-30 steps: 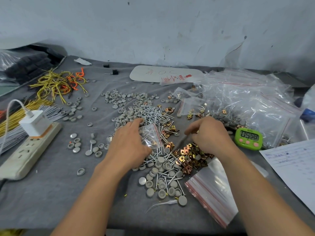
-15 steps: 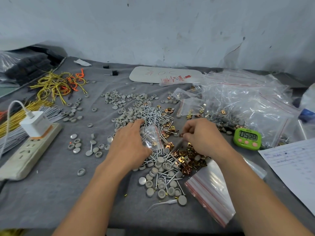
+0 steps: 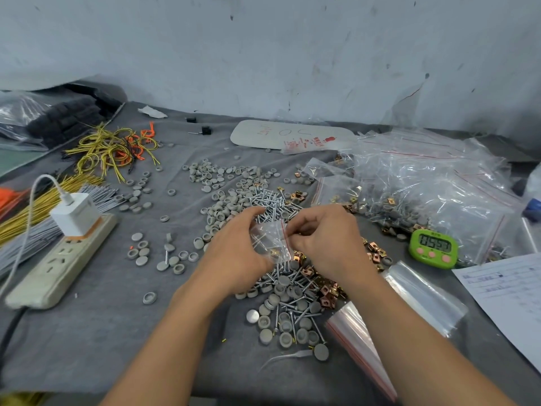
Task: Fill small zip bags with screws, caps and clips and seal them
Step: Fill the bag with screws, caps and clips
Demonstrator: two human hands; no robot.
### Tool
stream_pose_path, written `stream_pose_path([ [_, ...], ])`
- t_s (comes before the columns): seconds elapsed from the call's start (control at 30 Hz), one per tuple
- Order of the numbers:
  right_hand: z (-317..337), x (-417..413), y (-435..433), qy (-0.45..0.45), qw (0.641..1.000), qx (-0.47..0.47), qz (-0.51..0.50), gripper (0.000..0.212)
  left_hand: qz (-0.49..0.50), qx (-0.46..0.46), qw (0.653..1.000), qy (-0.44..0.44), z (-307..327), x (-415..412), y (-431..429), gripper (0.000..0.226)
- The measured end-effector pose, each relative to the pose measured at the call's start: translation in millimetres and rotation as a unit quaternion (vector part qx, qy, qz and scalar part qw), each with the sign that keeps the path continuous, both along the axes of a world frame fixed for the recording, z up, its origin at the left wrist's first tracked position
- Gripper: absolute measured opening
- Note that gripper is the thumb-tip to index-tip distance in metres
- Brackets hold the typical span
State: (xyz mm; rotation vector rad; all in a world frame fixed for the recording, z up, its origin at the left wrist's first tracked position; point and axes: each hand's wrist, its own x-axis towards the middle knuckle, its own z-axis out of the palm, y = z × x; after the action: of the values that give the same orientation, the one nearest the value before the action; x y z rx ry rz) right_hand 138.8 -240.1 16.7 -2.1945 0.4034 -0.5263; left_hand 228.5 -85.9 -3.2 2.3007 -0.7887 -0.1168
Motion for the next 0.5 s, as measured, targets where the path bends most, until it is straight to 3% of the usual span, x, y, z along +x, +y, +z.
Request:
stream_pose_path([
  [0.2, 6.1, 0.1, 11.1, -0.007, 0.995, 0.07, 0.065, 0.015, -0.033, -0.026, 0.999, 0.017, 3.9, -2.3, -1.0, 0.085],
  [0.33, 12.4, -6.9, -11.1, -0.051, 0.995, 0.056, -0.063, 0.025, 0.022, -0.069, 0.997, 0.029, 4.0, 0.9, 0.6, 0.07],
  [0.4, 12.9, -17.1, -31.9, 0.022, 0.991, 0.003, -0.129, 0.028, 0.058, -0.106, 0.992, 0.04, 4.5, 3.3, 1.1, 0.059],
  [0.5, 6.3, -26.6, -52.4, 0.225, 0.962, -0.076, -0.136, 0.036, 0.106, -0.128, 0.985, 0.036, 6.4, 5.3, 1.7, 0.052],
])
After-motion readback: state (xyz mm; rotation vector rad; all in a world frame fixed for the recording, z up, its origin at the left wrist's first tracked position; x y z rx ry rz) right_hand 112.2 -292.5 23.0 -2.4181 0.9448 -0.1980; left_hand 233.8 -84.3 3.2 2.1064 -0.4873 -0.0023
